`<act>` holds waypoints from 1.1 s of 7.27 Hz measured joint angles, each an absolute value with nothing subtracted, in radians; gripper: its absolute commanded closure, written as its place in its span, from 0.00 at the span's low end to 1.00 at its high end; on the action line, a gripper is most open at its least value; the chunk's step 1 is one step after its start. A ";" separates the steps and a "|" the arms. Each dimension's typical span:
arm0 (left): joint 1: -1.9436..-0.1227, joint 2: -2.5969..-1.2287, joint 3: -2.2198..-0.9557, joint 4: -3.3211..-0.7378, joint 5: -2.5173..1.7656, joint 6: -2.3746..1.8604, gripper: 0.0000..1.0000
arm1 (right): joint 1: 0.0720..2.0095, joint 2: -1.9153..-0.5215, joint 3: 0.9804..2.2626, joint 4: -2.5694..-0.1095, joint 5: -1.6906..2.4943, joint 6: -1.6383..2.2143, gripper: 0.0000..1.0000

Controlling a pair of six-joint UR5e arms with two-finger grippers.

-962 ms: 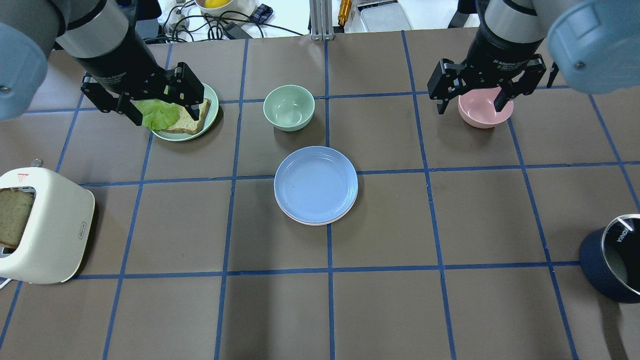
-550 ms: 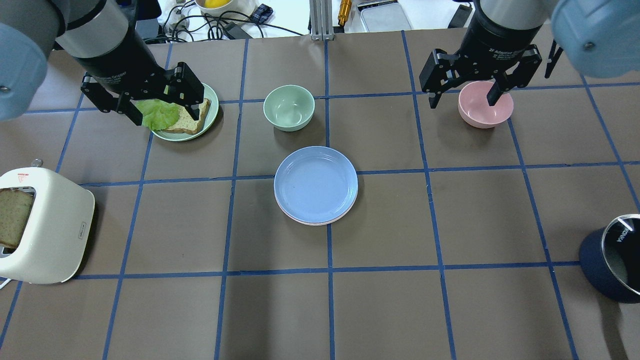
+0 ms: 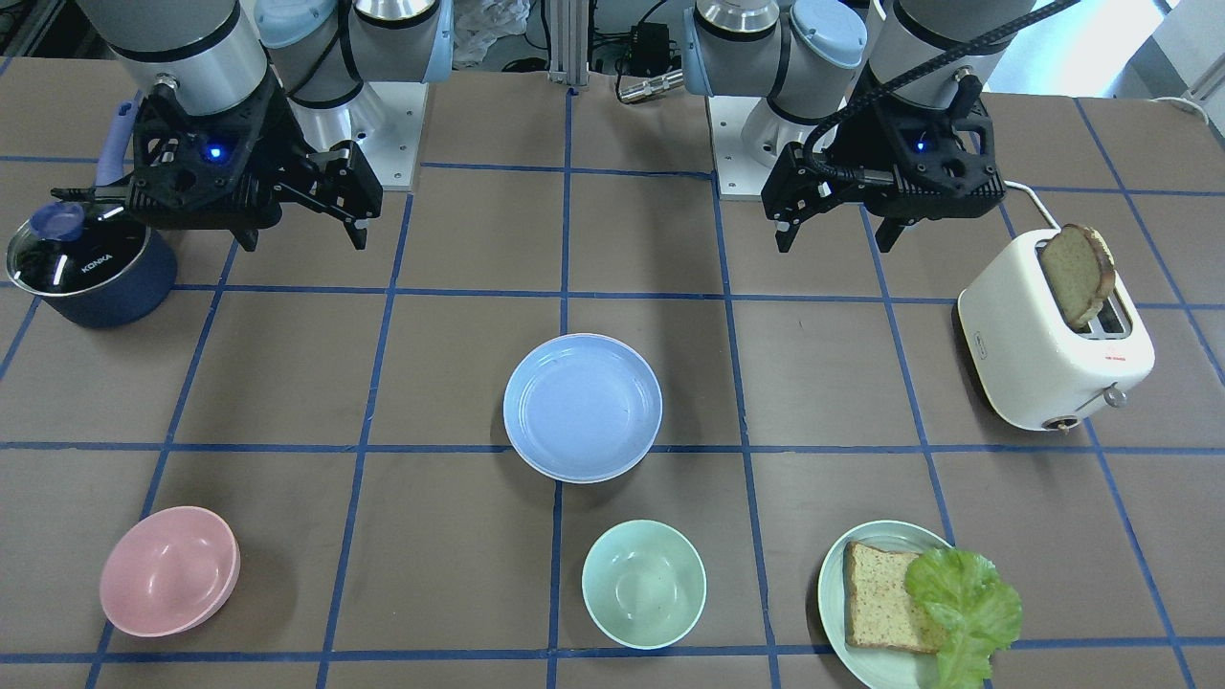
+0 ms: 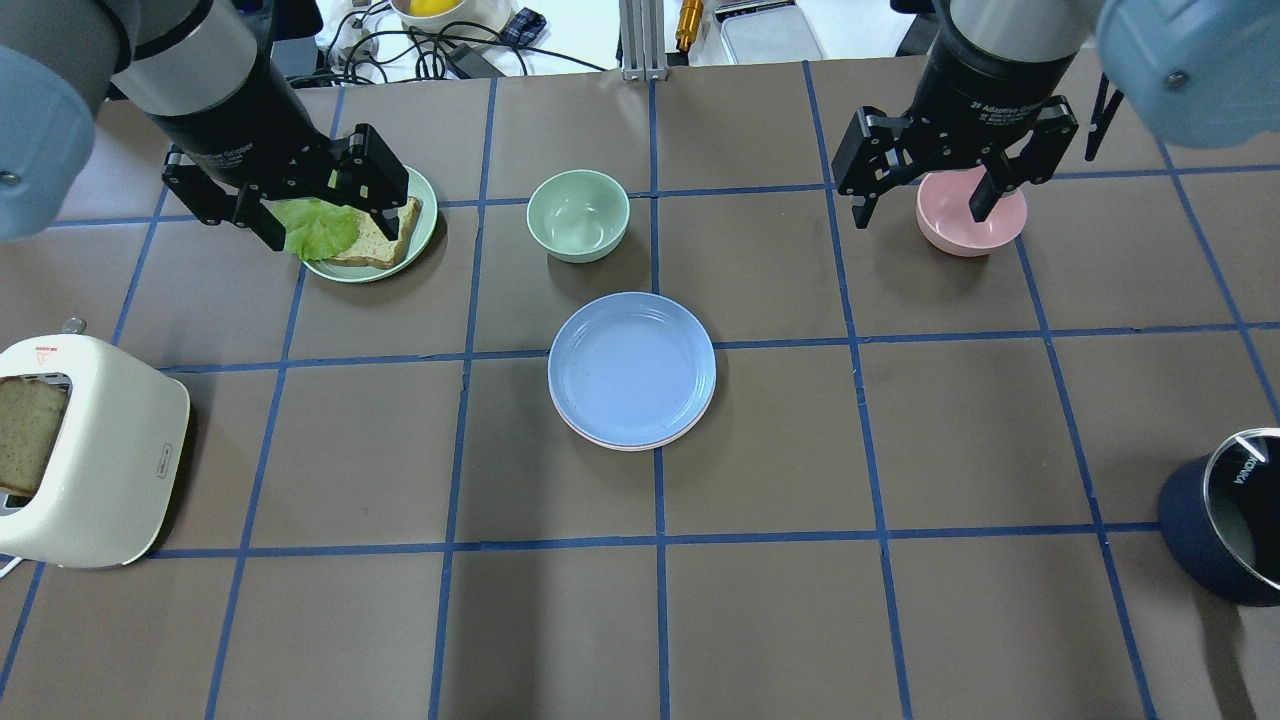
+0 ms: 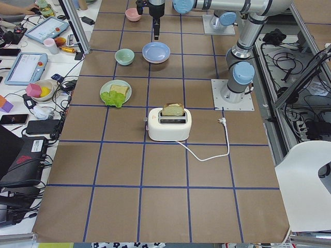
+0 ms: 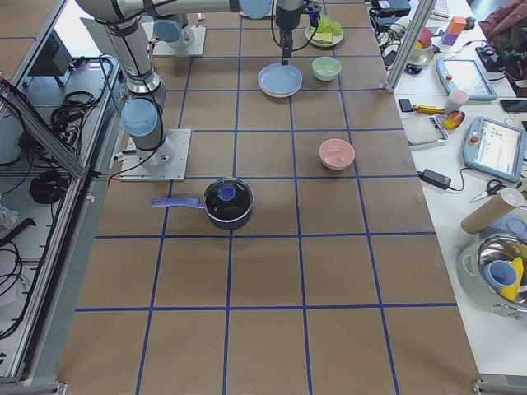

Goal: Stack three plates with pink and blue

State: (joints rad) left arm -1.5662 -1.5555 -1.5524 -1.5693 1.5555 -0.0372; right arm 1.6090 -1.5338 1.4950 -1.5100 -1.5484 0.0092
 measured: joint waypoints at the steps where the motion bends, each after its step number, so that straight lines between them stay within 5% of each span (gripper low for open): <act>1: -1.566 -1.555 -1.552 -1.569 1.555 -0.037 0.00 | 1.609 -1.534 1.491 -1.509 -1.550 0.009 0.00; 8: -1.566 -1.555 -1.549 -1.570 1.554 -0.033 0.00 | 1.609 -1.534 1.476 -1.506 -1.554 0.009 0.00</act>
